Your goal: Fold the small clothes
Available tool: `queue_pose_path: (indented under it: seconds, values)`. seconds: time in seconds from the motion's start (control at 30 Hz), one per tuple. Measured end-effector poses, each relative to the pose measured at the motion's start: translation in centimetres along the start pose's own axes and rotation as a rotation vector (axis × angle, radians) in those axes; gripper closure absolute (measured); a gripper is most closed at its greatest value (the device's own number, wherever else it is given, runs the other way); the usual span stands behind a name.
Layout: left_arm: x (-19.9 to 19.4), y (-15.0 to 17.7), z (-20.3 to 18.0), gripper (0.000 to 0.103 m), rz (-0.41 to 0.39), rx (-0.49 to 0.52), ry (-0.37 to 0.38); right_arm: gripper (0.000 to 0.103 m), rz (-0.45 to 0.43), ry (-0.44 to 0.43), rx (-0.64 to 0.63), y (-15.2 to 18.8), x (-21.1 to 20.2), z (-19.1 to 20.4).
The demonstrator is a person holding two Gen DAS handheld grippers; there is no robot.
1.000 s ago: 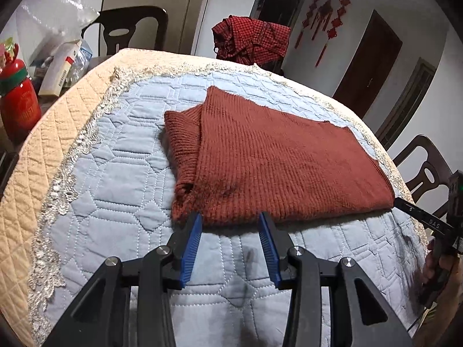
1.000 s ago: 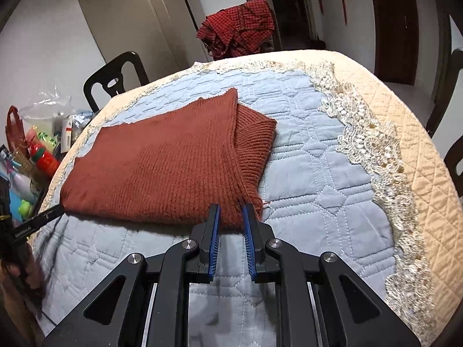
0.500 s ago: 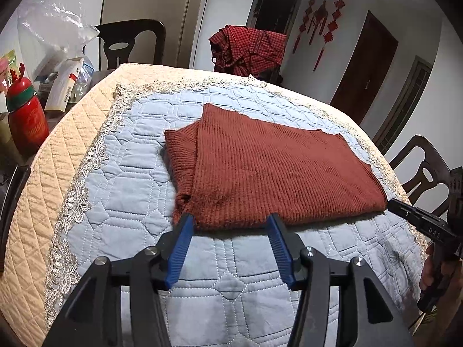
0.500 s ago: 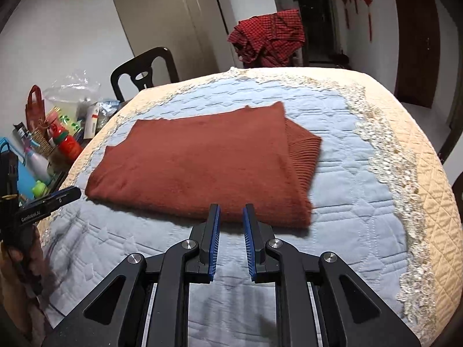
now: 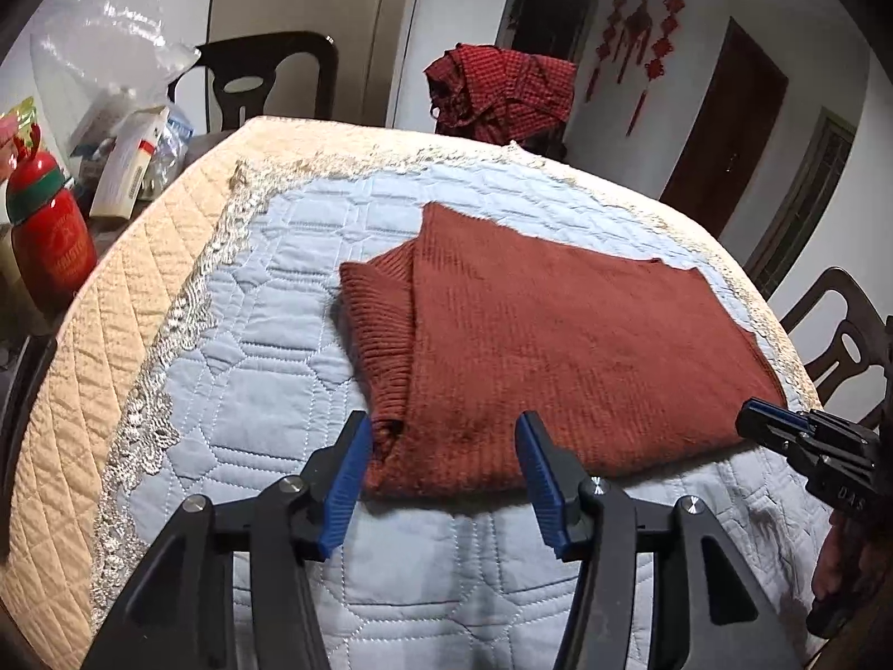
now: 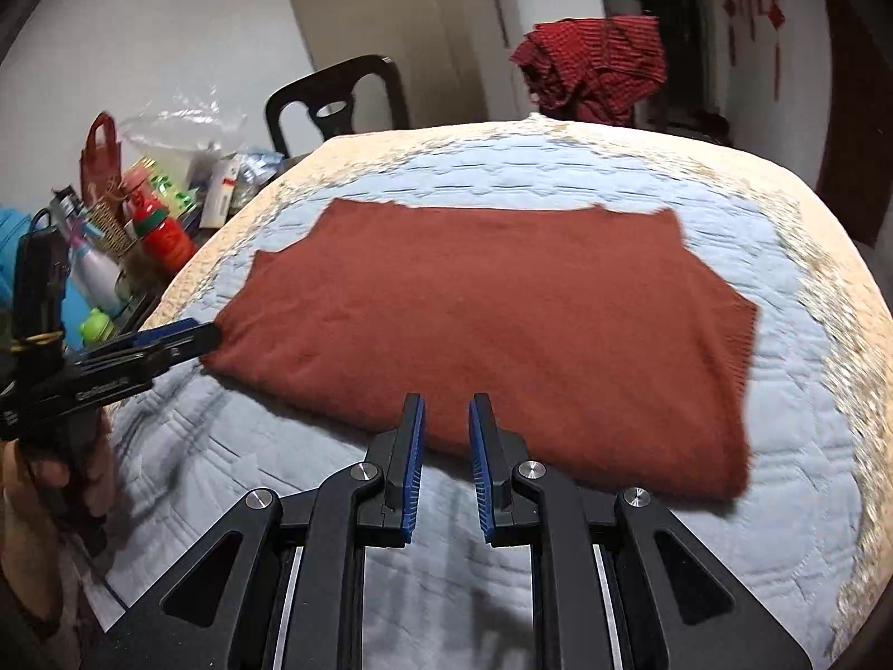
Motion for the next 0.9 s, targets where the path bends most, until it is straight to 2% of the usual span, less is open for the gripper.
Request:
queue_pose_path:
  seconds: [0.1, 0.23, 0.47, 0.7, 0.9]
  values:
    - [0.7, 0.5, 0.2, 0.047, 0.019, -0.007, 0.006, 0.087, 0.026, -0.014, -0.029, 0.1, 1.4, 1.2]
    - [1.2, 1.0, 0.5, 0.047, 0.040, -0.009, 0.016, 0.087, 0.078, 0.003, -0.027, 0.5, 3.4, 0.9]
    - [1.1, 0.3, 1.3, 0.047, 0.028, -0.019, 0.025, 0.087, 0.039, -0.012, -0.022, -0.8, 2.5, 1.6]
    - [1.6, -0.1, 1.7, 0.047, 0.040, -0.037, 0.059, 0.087, 0.066, 0.019, -0.025, -1.5, 4.5, 1.8]
    - [0.5, -1.7, 1.8, 0.047, -0.009, -0.024, 0.076, 0.087, -0.003, 0.009, 0.024, -3.5, 3.4, 1.0]
Point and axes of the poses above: each gripper's, at about its wrist camera, not at the fingertips, and x roughly the way its jaws point, z to its left, y to its underside, the point moved 7 cm from there along x, roughly the way its jaws point, and after that the axes turned 13 degrees about x, right-handed, at the moved point
